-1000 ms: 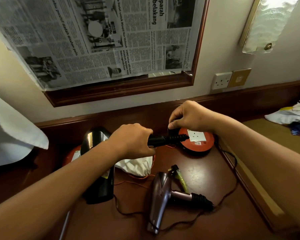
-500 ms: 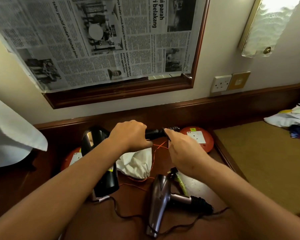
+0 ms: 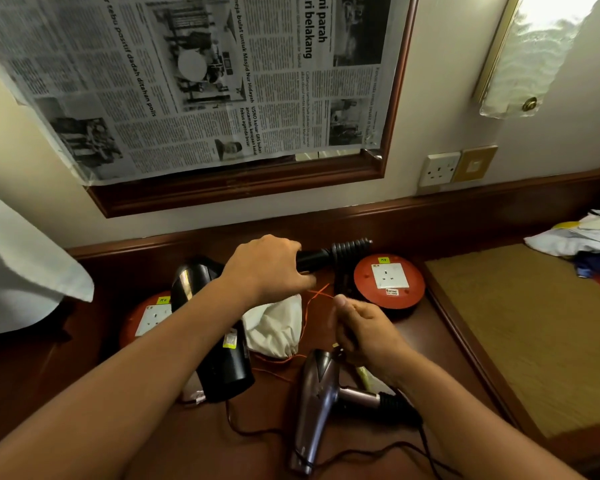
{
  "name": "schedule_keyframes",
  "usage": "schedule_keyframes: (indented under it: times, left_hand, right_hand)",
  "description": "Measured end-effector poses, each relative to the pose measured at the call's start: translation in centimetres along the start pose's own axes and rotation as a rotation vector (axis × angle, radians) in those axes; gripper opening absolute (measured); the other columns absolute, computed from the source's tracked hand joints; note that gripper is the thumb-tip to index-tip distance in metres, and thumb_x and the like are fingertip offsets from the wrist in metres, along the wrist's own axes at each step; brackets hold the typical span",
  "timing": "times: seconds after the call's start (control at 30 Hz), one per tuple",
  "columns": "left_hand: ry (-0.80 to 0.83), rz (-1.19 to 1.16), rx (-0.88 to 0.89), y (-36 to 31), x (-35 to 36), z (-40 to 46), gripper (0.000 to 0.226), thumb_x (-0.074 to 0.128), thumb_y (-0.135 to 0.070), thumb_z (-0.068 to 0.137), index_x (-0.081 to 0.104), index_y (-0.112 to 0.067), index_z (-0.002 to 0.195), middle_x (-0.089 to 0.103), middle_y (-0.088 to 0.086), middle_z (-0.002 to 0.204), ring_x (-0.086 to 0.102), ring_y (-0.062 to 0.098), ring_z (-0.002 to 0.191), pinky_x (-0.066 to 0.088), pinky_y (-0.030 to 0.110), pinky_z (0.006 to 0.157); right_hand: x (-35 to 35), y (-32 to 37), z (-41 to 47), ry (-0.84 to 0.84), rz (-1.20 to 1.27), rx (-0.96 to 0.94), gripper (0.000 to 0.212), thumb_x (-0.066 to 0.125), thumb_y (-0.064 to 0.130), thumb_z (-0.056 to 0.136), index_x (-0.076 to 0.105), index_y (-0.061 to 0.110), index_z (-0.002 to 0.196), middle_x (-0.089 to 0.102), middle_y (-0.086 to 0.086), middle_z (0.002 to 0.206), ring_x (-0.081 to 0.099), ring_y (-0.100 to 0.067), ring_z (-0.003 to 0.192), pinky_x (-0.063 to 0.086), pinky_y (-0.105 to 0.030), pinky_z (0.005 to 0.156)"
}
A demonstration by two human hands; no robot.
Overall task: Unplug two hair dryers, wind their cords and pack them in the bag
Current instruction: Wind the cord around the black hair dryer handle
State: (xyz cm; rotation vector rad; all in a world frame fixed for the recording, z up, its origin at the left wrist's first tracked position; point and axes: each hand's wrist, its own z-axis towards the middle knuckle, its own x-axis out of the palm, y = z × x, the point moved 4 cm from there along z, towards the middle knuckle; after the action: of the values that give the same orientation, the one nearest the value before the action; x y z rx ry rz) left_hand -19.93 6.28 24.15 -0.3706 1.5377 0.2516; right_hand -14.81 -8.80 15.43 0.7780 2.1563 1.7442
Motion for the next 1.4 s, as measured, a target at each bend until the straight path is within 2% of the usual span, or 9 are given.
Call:
schedule_keyframes:
  times: [0.1, 0.3, 0.47, 0.63, 0.77, 0.93, 1.03, 1.2, 1.4]
  left_hand:
    - [-0.006, -0.006, 0.041, -0.4, -0.6, -0.3, 0.033, 0.057, -0.058, 0.079, 0.056, -0.026, 0.091, 0.054, -0.007, 0.076, 0.056, 0.016, 0.072, 0.048, 0.032, 0.067]
    - [0.004, -0.055, 0.059, -0.2, -1.0, -0.9, 0.029, 0.059, -0.054, 0.081, 0.056, -0.027, 0.089, 0.053, -0.01, 0.071, 0.054, 0.01, 0.065, 0.045, 0.027, 0.061]
    - [0.052, -0.104, 0.13, -1.0, -1.1, -1.6, 0.023, 0.062, -0.05, 0.08, 0.054, -0.029, 0.086, 0.055, -0.01, 0.07, 0.053, 0.007, 0.062, 0.044, 0.026, 0.057]
    - [0.062, 0.007, 0.182, -1.4, -0.9, -2.1, 0.026, 0.06, -0.053, 0.081, 0.054, -0.029, 0.087, 0.052, -0.011, 0.068, 0.051, 0.008, 0.061, 0.042, 0.026, 0.058]
    - [0.094, 0.088, 0.18, -1.3, -0.2, -2.3, 0.028, 0.059, -0.052, 0.08, 0.055, -0.027, 0.092, 0.053, -0.009, 0.072, 0.053, 0.013, 0.067, 0.044, 0.029, 0.062]
    - [0.134, 0.108, 0.09, -0.5, 1.0, -1.8, 0.029, 0.056, -0.054, 0.08, 0.053, -0.026, 0.086, 0.046, -0.01, 0.068, 0.048, 0.013, 0.062, 0.038, 0.029, 0.059]
    - [0.175, 0.092, 0.043, -0.2, 1.8, -1.4, 0.03, 0.057, -0.055, 0.08, 0.056, -0.025, 0.087, 0.051, -0.008, 0.072, 0.052, 0.014, 0.066, 0.041, 0.029, 0.059]
    - [0.191, 0.113, 0.02, -0.5, 2.9, -0.6, 0.028, 0.059, -0.052, 0.079, 0.051, -0.026, 0.085, 0.051, -0.006, 0.073, 0.052, 0.014, 0.064, 0.045, 0.03, 0.06]
    - [0.188, 0.149, 0.045, -1.1, 3.7, -0.2, 0.029, 0.06, -0.052, 0.078, 0.054, -0.025, 0.086, 0.051, -0.006, 0.071, 0.049, 0.013, 0.06, 0.04, 0.029, 0.058]
  right_hand:
    - [-1.0, -0.6, 0.7, 0.092, 0.094, 0.062, 0.041, 0.046, 0.045, 0.089, 0.054, 0.01, 0.07, 0.028, 0.0, 0.045, 0.022, -0.01, 0.037, 0.014, -0.02, 0.042]
    - [-2.6, 0.3, 2.1, 0.171, 0.118, 0.008, 0.026, 0.047, 0.026, 0.094, 0.059, 0.007, 0.082, 0.031, 0.0, 0.057, 0.027, -0.012, 0.051, 0.024, -0.023, 0.047]
    - [-4.2, 2.4, 3.6, -0.008, -0.367, -0.057, 0.035, 0.058, 0.041, 0.085, 0.061, 0.009, 0.072, 0.044, 0.01, 0.046, 0.038, -0.005, 0.041, 0.032, -0.018, 0.043]
    - [-5.3, 5.7, 4.4, -0.005, -0.602, -0.163, 0.016, 0.059, 0.009, 0.091, 0.069, 0.003, 0.08, 0.06, 0.006, 0.056, 0.051, 0.002, 0.046, 0.038, -0.011, 0.045]
    - [-5.5, 8.6, 5.3, -0.061, -0.74, -0.26, 0.004, 0.071, 0.021, 0.083, 0.073, 0.018, 0.082, 0.071, -0.002, 0.079, 0.065, -0.009, 0.074, 0.048, -0.019, 0.066]
    - [-4.2, 11.7, 4.2, -0.135, -0.943, -0.492, 0.006, 0.072, 0.021, 0.082, 0.075, 0.017, 0.085, 0.069, 0.006, 0.079, 0.063, -0.004, 0.074, 0.049, -0.018, 0.066]
    - [-2.8, 11.5, 3.1, -0.103, -1.119, -0.682, 0.012, 0.068, 0.022, 0.085, 0.075, 0.014, 0.089, 0.068, 0.002, 0.083, 0.063, -0.016, 0.076, 0.054, -0.035, 0.071]
    - [-1.5, 9.7, 1.3, -0.128, -1.238, -0.838, 0.025, 0.053, 0.028, 0.087, 0.073, 0.012, 0.085, 0.064, -0.001, 0.078, 0.061, -0.021, 0.066, 0.053, -0.038, 0.056]
    - [-1.4, 7.5, 0.6, -0.204, -1.142, -0.867, 0.017, 0.059, 0.018, 0.084, 0.073, 0.008, 0.083, 0.062, -0.002, 0.069, 0.057, -0.019, 0.053, 0.046, -0.029, 0.043]
